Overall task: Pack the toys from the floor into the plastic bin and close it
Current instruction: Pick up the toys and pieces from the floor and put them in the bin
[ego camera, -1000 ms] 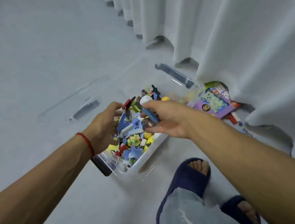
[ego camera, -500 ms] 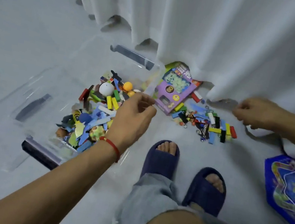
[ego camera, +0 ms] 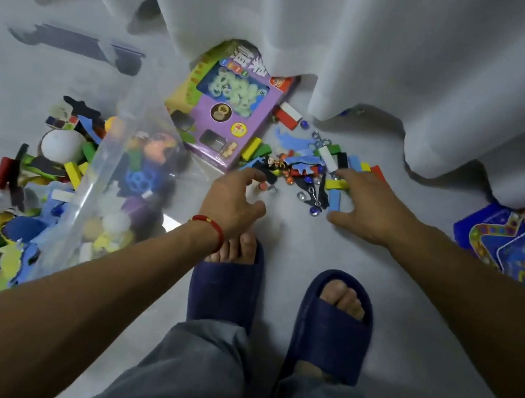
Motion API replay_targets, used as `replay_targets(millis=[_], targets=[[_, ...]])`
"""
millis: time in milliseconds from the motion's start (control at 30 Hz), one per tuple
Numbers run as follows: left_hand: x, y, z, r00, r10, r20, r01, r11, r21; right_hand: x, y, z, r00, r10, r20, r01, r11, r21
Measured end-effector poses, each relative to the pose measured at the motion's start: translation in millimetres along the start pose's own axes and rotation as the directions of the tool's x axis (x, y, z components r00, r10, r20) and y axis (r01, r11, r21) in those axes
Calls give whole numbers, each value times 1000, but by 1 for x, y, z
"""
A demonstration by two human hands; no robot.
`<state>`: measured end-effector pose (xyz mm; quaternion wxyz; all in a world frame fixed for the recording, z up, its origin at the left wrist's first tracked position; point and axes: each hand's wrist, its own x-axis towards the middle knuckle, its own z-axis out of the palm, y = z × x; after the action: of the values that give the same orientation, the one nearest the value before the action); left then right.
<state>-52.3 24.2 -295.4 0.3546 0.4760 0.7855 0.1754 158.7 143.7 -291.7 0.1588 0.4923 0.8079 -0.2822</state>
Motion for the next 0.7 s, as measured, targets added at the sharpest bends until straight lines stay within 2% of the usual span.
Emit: replay_targets(millis=[100, 200, 367, 500, 700], targets=[[28, 1, 9, 987, 162, -8, -154, 950, 270, 30, -9, 9, 990, -107, -88, 102, 993, -62], [51, 2, 16, 975, 219, -29, -187, 888, 421, 57, -20, 12, 976, -189, -109, 176, 977, -118], [80, 1, 25, 968, 243, -62, -178, 841, 511, 88, -32, 18, 979, -169, -115, 139, 962, -234], [91, 2, 28, 959, 264, -102, -172, 832, 528, 98, -38, 21, 969, -172, -180, 120, 955, -270], [99, 3, 26, 966, 244, -91, -162, 837, 523, 98, -45, 25, 980, -103, -170, 46, 950, -310]])
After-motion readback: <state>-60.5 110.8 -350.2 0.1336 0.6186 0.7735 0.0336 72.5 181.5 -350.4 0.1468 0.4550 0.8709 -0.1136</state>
